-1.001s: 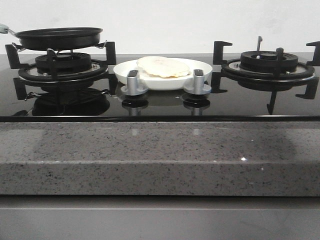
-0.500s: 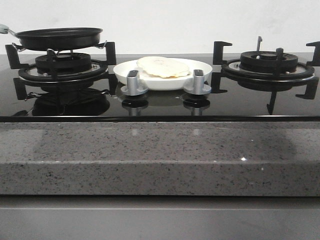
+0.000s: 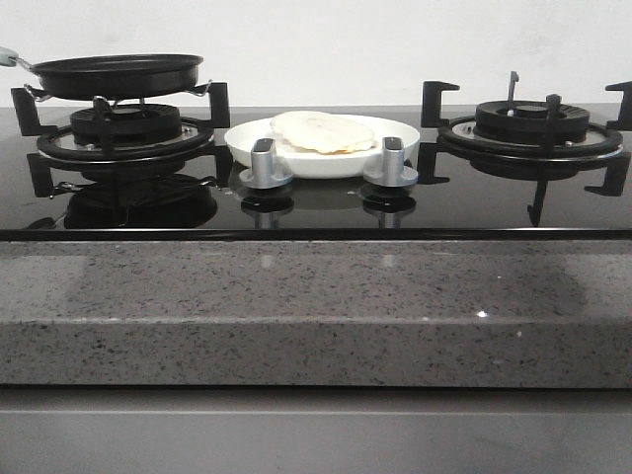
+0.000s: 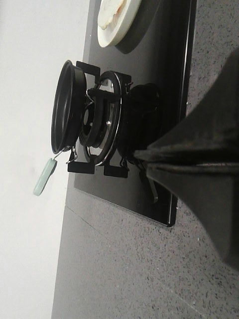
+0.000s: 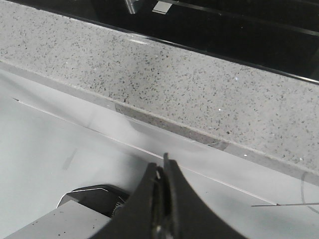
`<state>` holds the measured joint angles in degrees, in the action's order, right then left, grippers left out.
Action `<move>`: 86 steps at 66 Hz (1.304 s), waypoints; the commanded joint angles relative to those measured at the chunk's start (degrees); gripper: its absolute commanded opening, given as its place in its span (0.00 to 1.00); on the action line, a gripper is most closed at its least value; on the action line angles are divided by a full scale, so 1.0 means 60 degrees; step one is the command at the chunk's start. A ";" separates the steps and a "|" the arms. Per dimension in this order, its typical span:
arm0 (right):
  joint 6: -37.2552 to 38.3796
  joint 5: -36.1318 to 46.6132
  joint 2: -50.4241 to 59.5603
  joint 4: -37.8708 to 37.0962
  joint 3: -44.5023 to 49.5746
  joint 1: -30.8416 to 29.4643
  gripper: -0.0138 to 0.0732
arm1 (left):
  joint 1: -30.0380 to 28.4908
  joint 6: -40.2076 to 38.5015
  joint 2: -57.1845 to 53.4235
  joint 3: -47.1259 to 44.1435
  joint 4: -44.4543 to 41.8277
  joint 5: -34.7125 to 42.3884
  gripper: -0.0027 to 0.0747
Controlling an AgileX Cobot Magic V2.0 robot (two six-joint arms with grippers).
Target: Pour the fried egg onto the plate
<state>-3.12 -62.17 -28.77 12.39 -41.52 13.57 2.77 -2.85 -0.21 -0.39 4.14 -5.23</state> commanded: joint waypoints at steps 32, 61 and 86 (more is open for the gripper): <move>-0.0091 0.0456 -0.0058 0.0016 -0.0235 0.0011 0.08 | 0.0051 -0.0085 -0.0138 -0.0041 -0.0005 0.0872 0.01; -0.0091 0.0389 0.0142 -0.0152 -0.0235 -0.0056 0.08 | 0.0051 -0.0085 -0.0138 -0.0041 -0.0005 0.0872 0.01; -0.0093 0.3912 0.2105 -0.1239 0.1314 -0.1466 0.08 | 0.0051 -0.0085 -0.0138 -0.0041 -0.0005 0.0872 0.01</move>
<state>-3.26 -51.42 -18.78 7.89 -35.85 7.25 2.77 -2.92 -0.21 -0.39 4.14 -5.20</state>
